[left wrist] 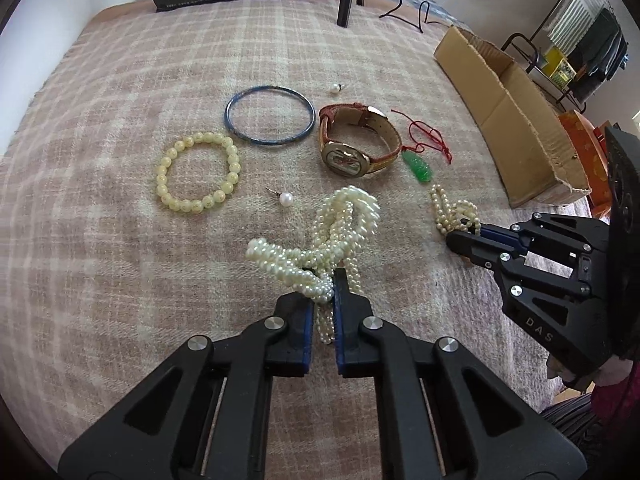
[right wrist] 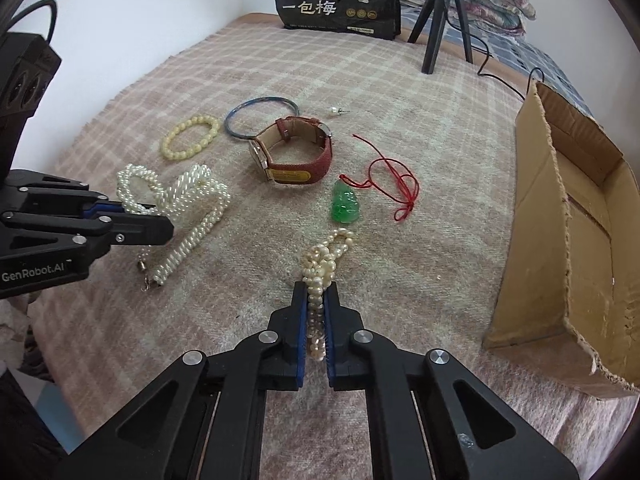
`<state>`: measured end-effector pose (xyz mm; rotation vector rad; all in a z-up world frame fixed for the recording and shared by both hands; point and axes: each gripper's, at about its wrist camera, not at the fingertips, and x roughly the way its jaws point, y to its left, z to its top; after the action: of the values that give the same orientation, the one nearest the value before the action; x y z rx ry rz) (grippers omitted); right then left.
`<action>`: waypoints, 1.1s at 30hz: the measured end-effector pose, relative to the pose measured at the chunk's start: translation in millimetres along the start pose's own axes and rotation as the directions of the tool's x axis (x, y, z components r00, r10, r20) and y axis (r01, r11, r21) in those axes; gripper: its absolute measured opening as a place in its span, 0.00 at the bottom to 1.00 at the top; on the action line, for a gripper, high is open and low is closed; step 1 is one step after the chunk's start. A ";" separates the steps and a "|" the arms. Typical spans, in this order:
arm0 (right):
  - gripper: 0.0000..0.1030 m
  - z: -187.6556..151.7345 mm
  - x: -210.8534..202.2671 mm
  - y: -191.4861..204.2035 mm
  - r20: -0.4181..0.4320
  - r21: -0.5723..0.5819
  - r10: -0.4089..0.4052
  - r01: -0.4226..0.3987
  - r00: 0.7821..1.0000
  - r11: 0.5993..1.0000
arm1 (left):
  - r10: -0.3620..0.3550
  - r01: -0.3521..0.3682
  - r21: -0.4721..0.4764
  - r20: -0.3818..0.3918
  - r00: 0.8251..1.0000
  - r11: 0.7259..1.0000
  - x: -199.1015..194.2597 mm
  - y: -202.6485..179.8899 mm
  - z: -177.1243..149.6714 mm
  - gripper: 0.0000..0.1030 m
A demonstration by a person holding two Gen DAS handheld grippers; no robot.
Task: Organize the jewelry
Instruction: 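Close the left tool on the white pearls while the right tool grasps the cream pearls, then carry both necklaces over the cardboard box and open both tools to drop them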
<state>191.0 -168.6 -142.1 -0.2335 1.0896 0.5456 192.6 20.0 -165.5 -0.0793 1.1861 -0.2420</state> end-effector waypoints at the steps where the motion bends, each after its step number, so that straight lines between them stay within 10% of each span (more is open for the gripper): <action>1: 0.05 -1.0 -1.1 -1.1 0.000 0.007 0.006 -0.006 1.000 1.000 | -0.001 0.001 -0.002 0.003 1.000 1.000 -2.2 0.5 -1.6 0.06; 33: 0.05 4.6 -137.2 -29.2 0.269 0.080 0.004 -0.026 0.963 0.996 | -0.139 0.095 0.173 0.261 0.955 0.980 -115.7 -76.4 16.3 0.06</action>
<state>162.2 -233.0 -20.8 -0.0750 0.8485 0.5274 155.8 -28.8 -40.1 -0.0420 0.8859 -0.4166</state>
